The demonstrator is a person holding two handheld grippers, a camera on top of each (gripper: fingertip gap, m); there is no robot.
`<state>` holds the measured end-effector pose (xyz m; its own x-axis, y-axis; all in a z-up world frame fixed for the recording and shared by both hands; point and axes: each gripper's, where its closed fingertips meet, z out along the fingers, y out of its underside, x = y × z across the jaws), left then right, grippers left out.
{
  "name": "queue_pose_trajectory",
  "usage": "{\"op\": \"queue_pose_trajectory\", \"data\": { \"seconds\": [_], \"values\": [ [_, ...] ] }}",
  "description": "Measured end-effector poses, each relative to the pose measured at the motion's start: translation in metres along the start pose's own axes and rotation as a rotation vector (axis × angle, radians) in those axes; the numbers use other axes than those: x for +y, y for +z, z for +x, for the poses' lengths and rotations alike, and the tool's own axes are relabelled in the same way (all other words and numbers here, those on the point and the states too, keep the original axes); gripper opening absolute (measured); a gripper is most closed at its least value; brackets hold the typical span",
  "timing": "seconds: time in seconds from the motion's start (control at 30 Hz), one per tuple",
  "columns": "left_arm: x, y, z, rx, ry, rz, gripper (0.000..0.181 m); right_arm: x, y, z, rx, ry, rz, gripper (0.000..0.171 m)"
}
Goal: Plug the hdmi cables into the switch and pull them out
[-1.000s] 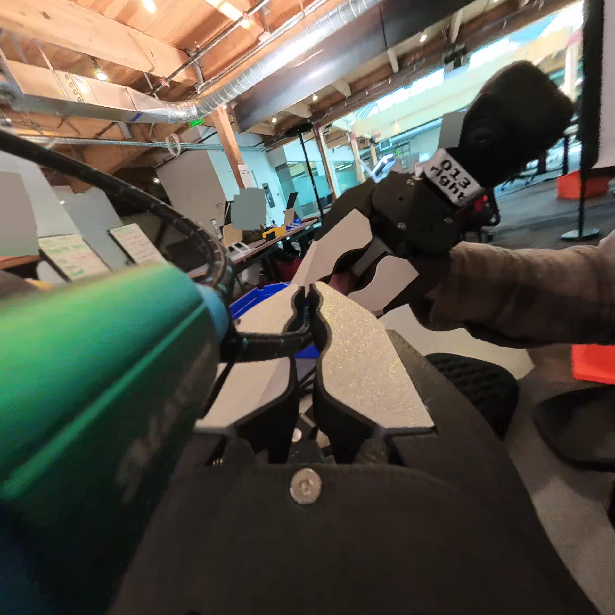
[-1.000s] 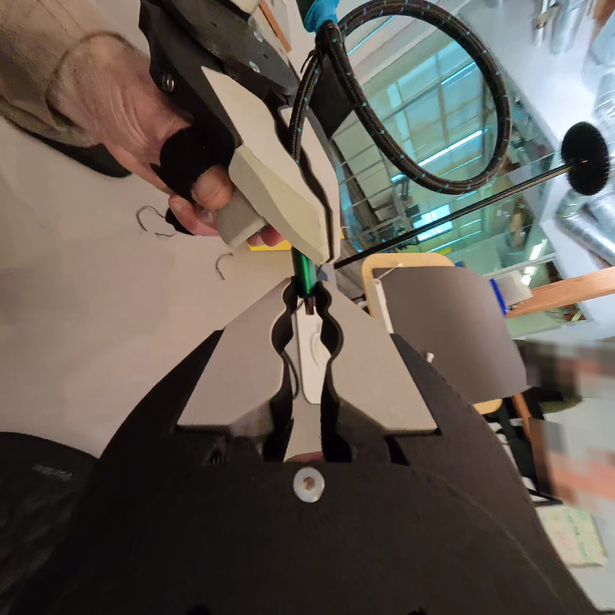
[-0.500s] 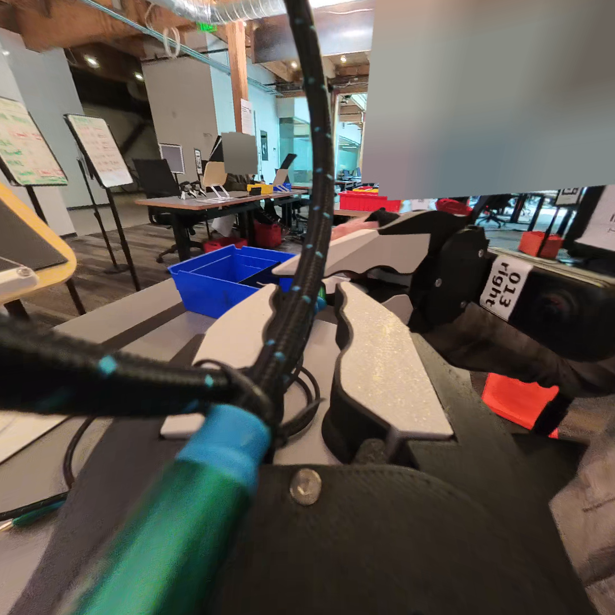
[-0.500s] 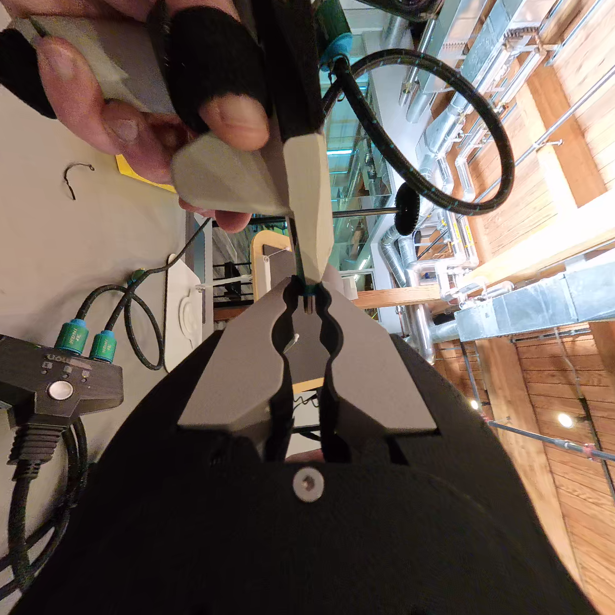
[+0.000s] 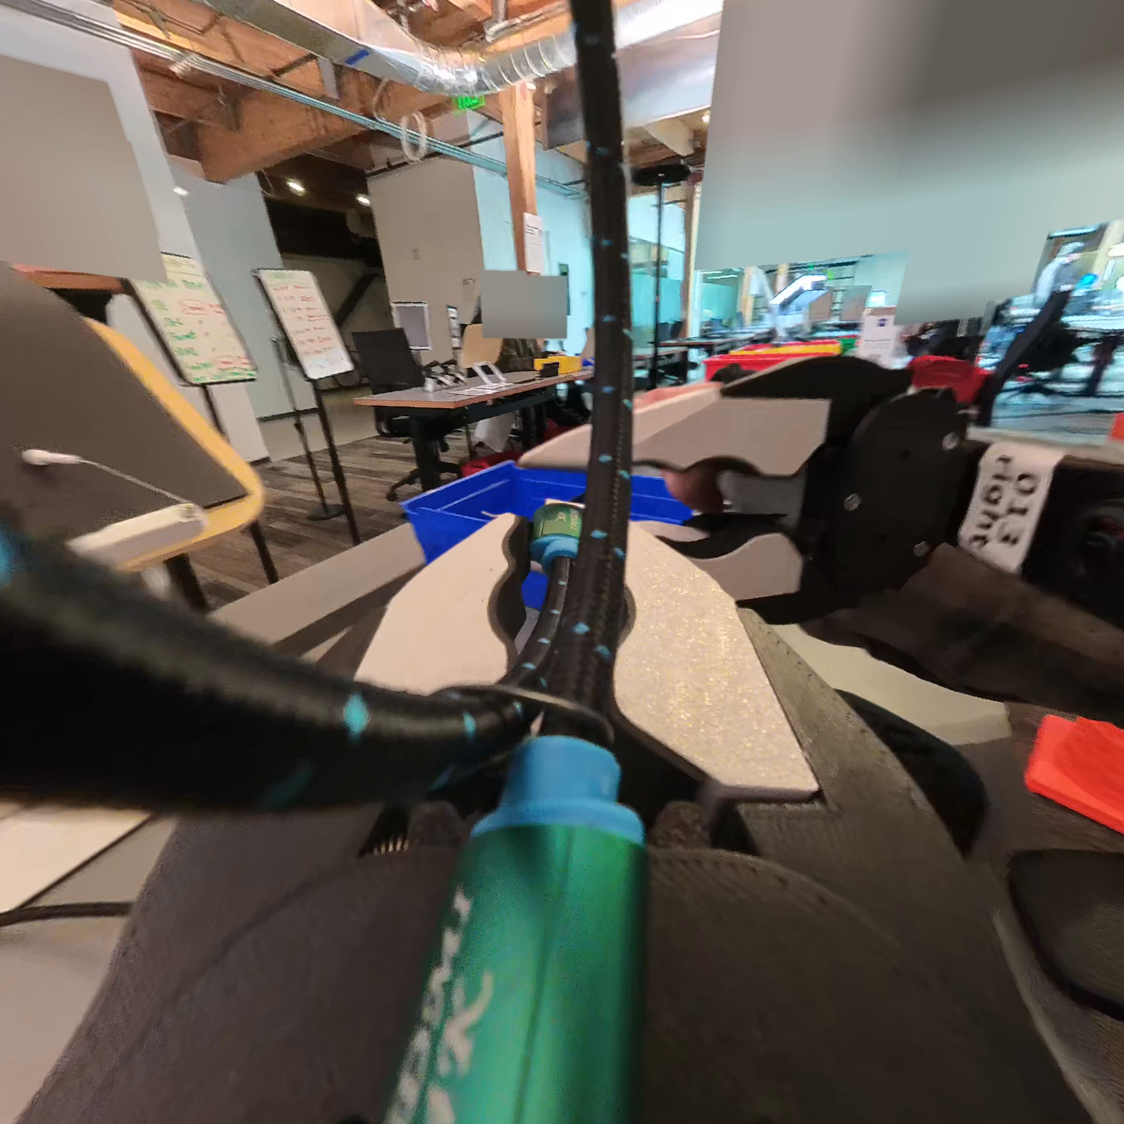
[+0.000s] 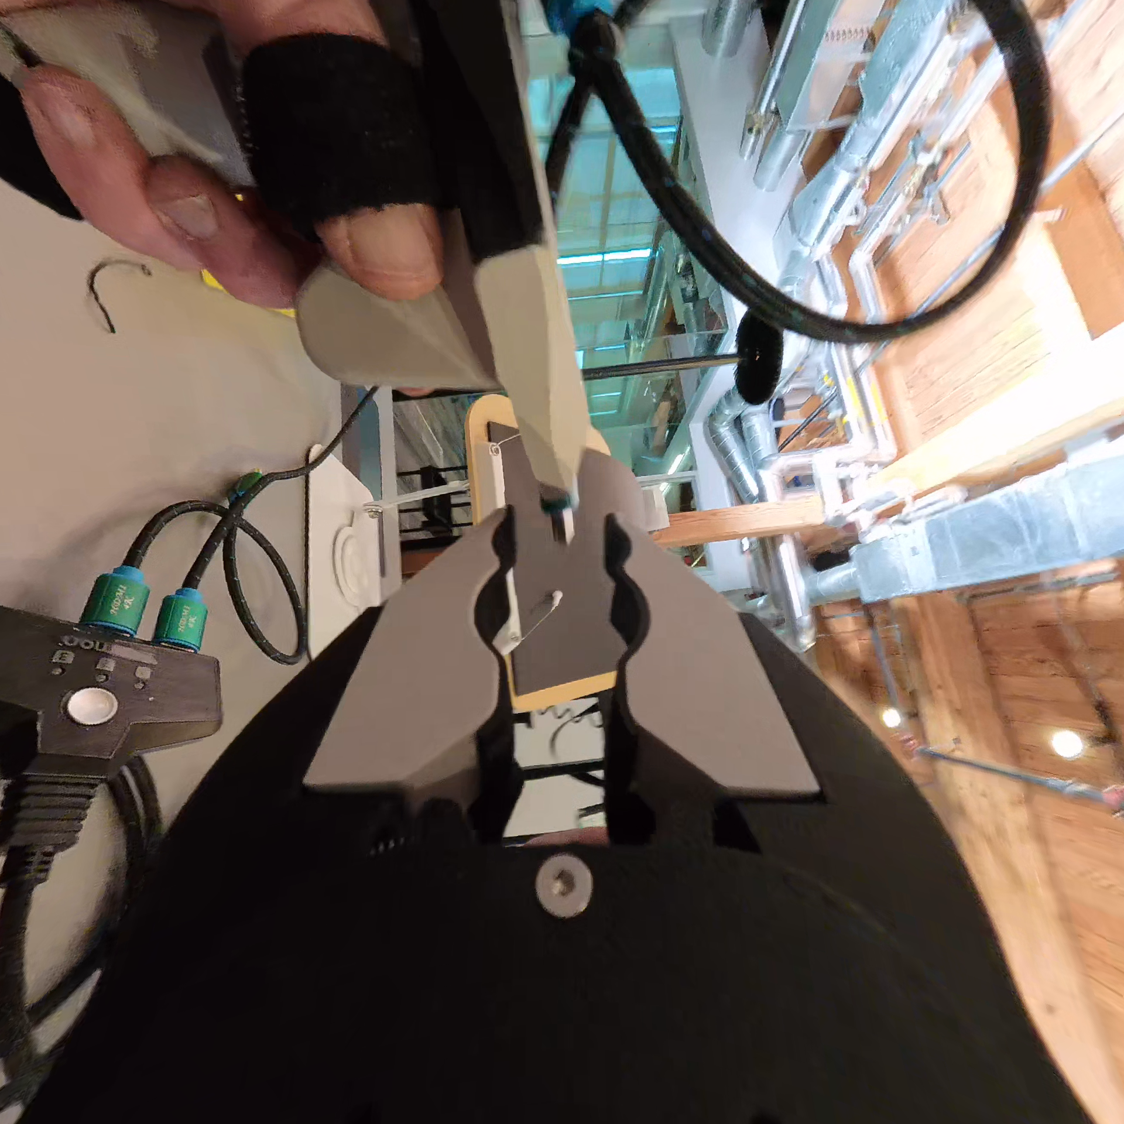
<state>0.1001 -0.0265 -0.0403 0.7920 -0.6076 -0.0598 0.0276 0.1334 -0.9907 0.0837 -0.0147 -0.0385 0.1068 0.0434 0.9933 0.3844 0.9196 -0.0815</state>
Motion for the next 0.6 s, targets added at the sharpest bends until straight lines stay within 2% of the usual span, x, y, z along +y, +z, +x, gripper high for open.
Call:
{"op": "queue_pose_trajectory", "data": {
  "seconds": [0.1, 0.17, 0.3, 0.4, 0.47, 0.6],
  "values": [
    [0.001, -0.001, -0.022, -0.087, 0.101, -0.011, 0.022, 0.010, -0.009, 0.009, -0.024, 0.161, 0.011, 0.023],
    [0.003, 0.001, -0.038, -0.155, 0.193, -0.037, 0.022, 0.004, -0.016, 0.016, -0.084, 0.344, 0.044, 0.017],
    [0.002, 0.006, -0.067, -0.302, 0.329, -0.024, 0.022, -0.027, -0.014, 0.030, -0.224, 0.899, 0.150, 0.033],
    [-0.005, 0.007, -0.082, -0.410, 0.458, -0.002, 0.022, -0.038, -0.003, 0.026, -0.297, 1.147, 0.186, 0.044],
    [-0.008, 0.010, -0.088, -0.450, 0.487, 0.013, 0.022, -0.056, -0.004, 0.028, -0.331, 1.176, 0.297, 0.035],
    [-0.009, 0.014, -0.097, -0.510, 0.580, -0.007, 0.023, -0.081, 0.003, 0.021, -0.313, 1.013, 0.334, 0.025]
  ]
}}
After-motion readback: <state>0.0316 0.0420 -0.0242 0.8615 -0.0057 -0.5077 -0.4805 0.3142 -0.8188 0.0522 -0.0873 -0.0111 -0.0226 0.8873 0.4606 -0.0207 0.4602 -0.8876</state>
